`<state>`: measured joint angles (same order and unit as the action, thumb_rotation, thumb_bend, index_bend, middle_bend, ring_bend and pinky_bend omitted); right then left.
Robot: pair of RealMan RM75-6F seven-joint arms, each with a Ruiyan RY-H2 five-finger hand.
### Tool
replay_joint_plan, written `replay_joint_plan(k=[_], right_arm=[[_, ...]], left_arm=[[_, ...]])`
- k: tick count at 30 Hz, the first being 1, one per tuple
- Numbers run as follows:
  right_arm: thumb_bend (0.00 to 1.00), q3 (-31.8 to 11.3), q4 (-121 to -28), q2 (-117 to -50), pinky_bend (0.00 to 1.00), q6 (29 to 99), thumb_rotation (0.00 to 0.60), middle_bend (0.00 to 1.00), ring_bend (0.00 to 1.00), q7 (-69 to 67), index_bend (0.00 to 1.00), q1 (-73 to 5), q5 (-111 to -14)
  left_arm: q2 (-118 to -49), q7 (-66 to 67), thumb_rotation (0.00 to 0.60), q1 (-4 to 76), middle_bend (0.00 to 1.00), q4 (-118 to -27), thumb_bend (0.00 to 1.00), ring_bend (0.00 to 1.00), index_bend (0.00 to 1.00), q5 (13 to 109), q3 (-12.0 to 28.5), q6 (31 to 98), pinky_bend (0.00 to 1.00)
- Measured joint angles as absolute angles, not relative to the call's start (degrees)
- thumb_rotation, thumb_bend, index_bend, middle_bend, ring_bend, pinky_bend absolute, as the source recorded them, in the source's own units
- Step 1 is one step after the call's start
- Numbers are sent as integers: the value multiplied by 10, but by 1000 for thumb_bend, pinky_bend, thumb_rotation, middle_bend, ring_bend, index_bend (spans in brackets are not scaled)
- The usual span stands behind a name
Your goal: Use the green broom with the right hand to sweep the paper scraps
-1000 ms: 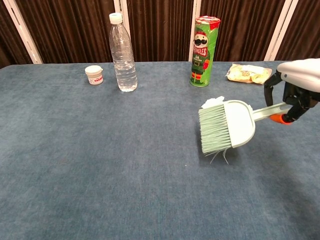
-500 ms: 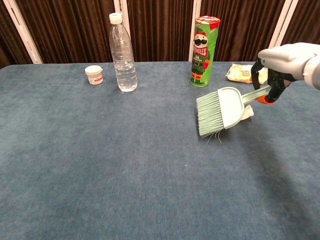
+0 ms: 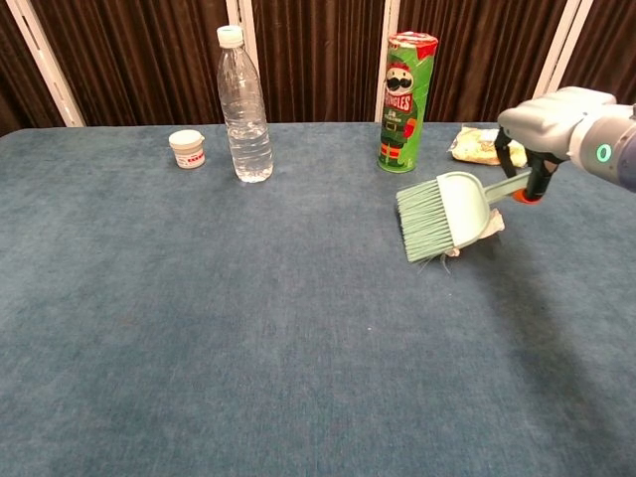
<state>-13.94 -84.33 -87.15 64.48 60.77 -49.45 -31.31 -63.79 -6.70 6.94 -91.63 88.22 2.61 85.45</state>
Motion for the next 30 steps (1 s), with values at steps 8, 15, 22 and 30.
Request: replay_joint_plan(k=[8, 15, 22, 30], right_arm=[[657, -118, -860, -829, 960, 684, 600, 1000, 1000, 642, 778, -480, -278], [657, -104, -893, -777, 960, 709, 600, 1000, 1000, 647, 777, -463, -281], [657, -107, -955, -730, 960, 731, 600, 1000, 1000, 643, 778, -459, -307], [663, -132, -1025, -705, 960, 748, 600, 1000, 1000, 653, 778, -487, -342]], left_arm=[[-637, -63, 600, 67, 0, -919, 0, 0, 0, 890, 24, 863, 30], [-640, -55, 600, 67, 0, -921, 0, 0, 0, 894, 23, 867, 30], [-642, -49, 600, 69, 0, -922, 0, 0, 0, 896, 24, 865, 30], [-644, -46, 600, 73, 0, -923, 0, 0, 0, 897, 24, 859, 30]])
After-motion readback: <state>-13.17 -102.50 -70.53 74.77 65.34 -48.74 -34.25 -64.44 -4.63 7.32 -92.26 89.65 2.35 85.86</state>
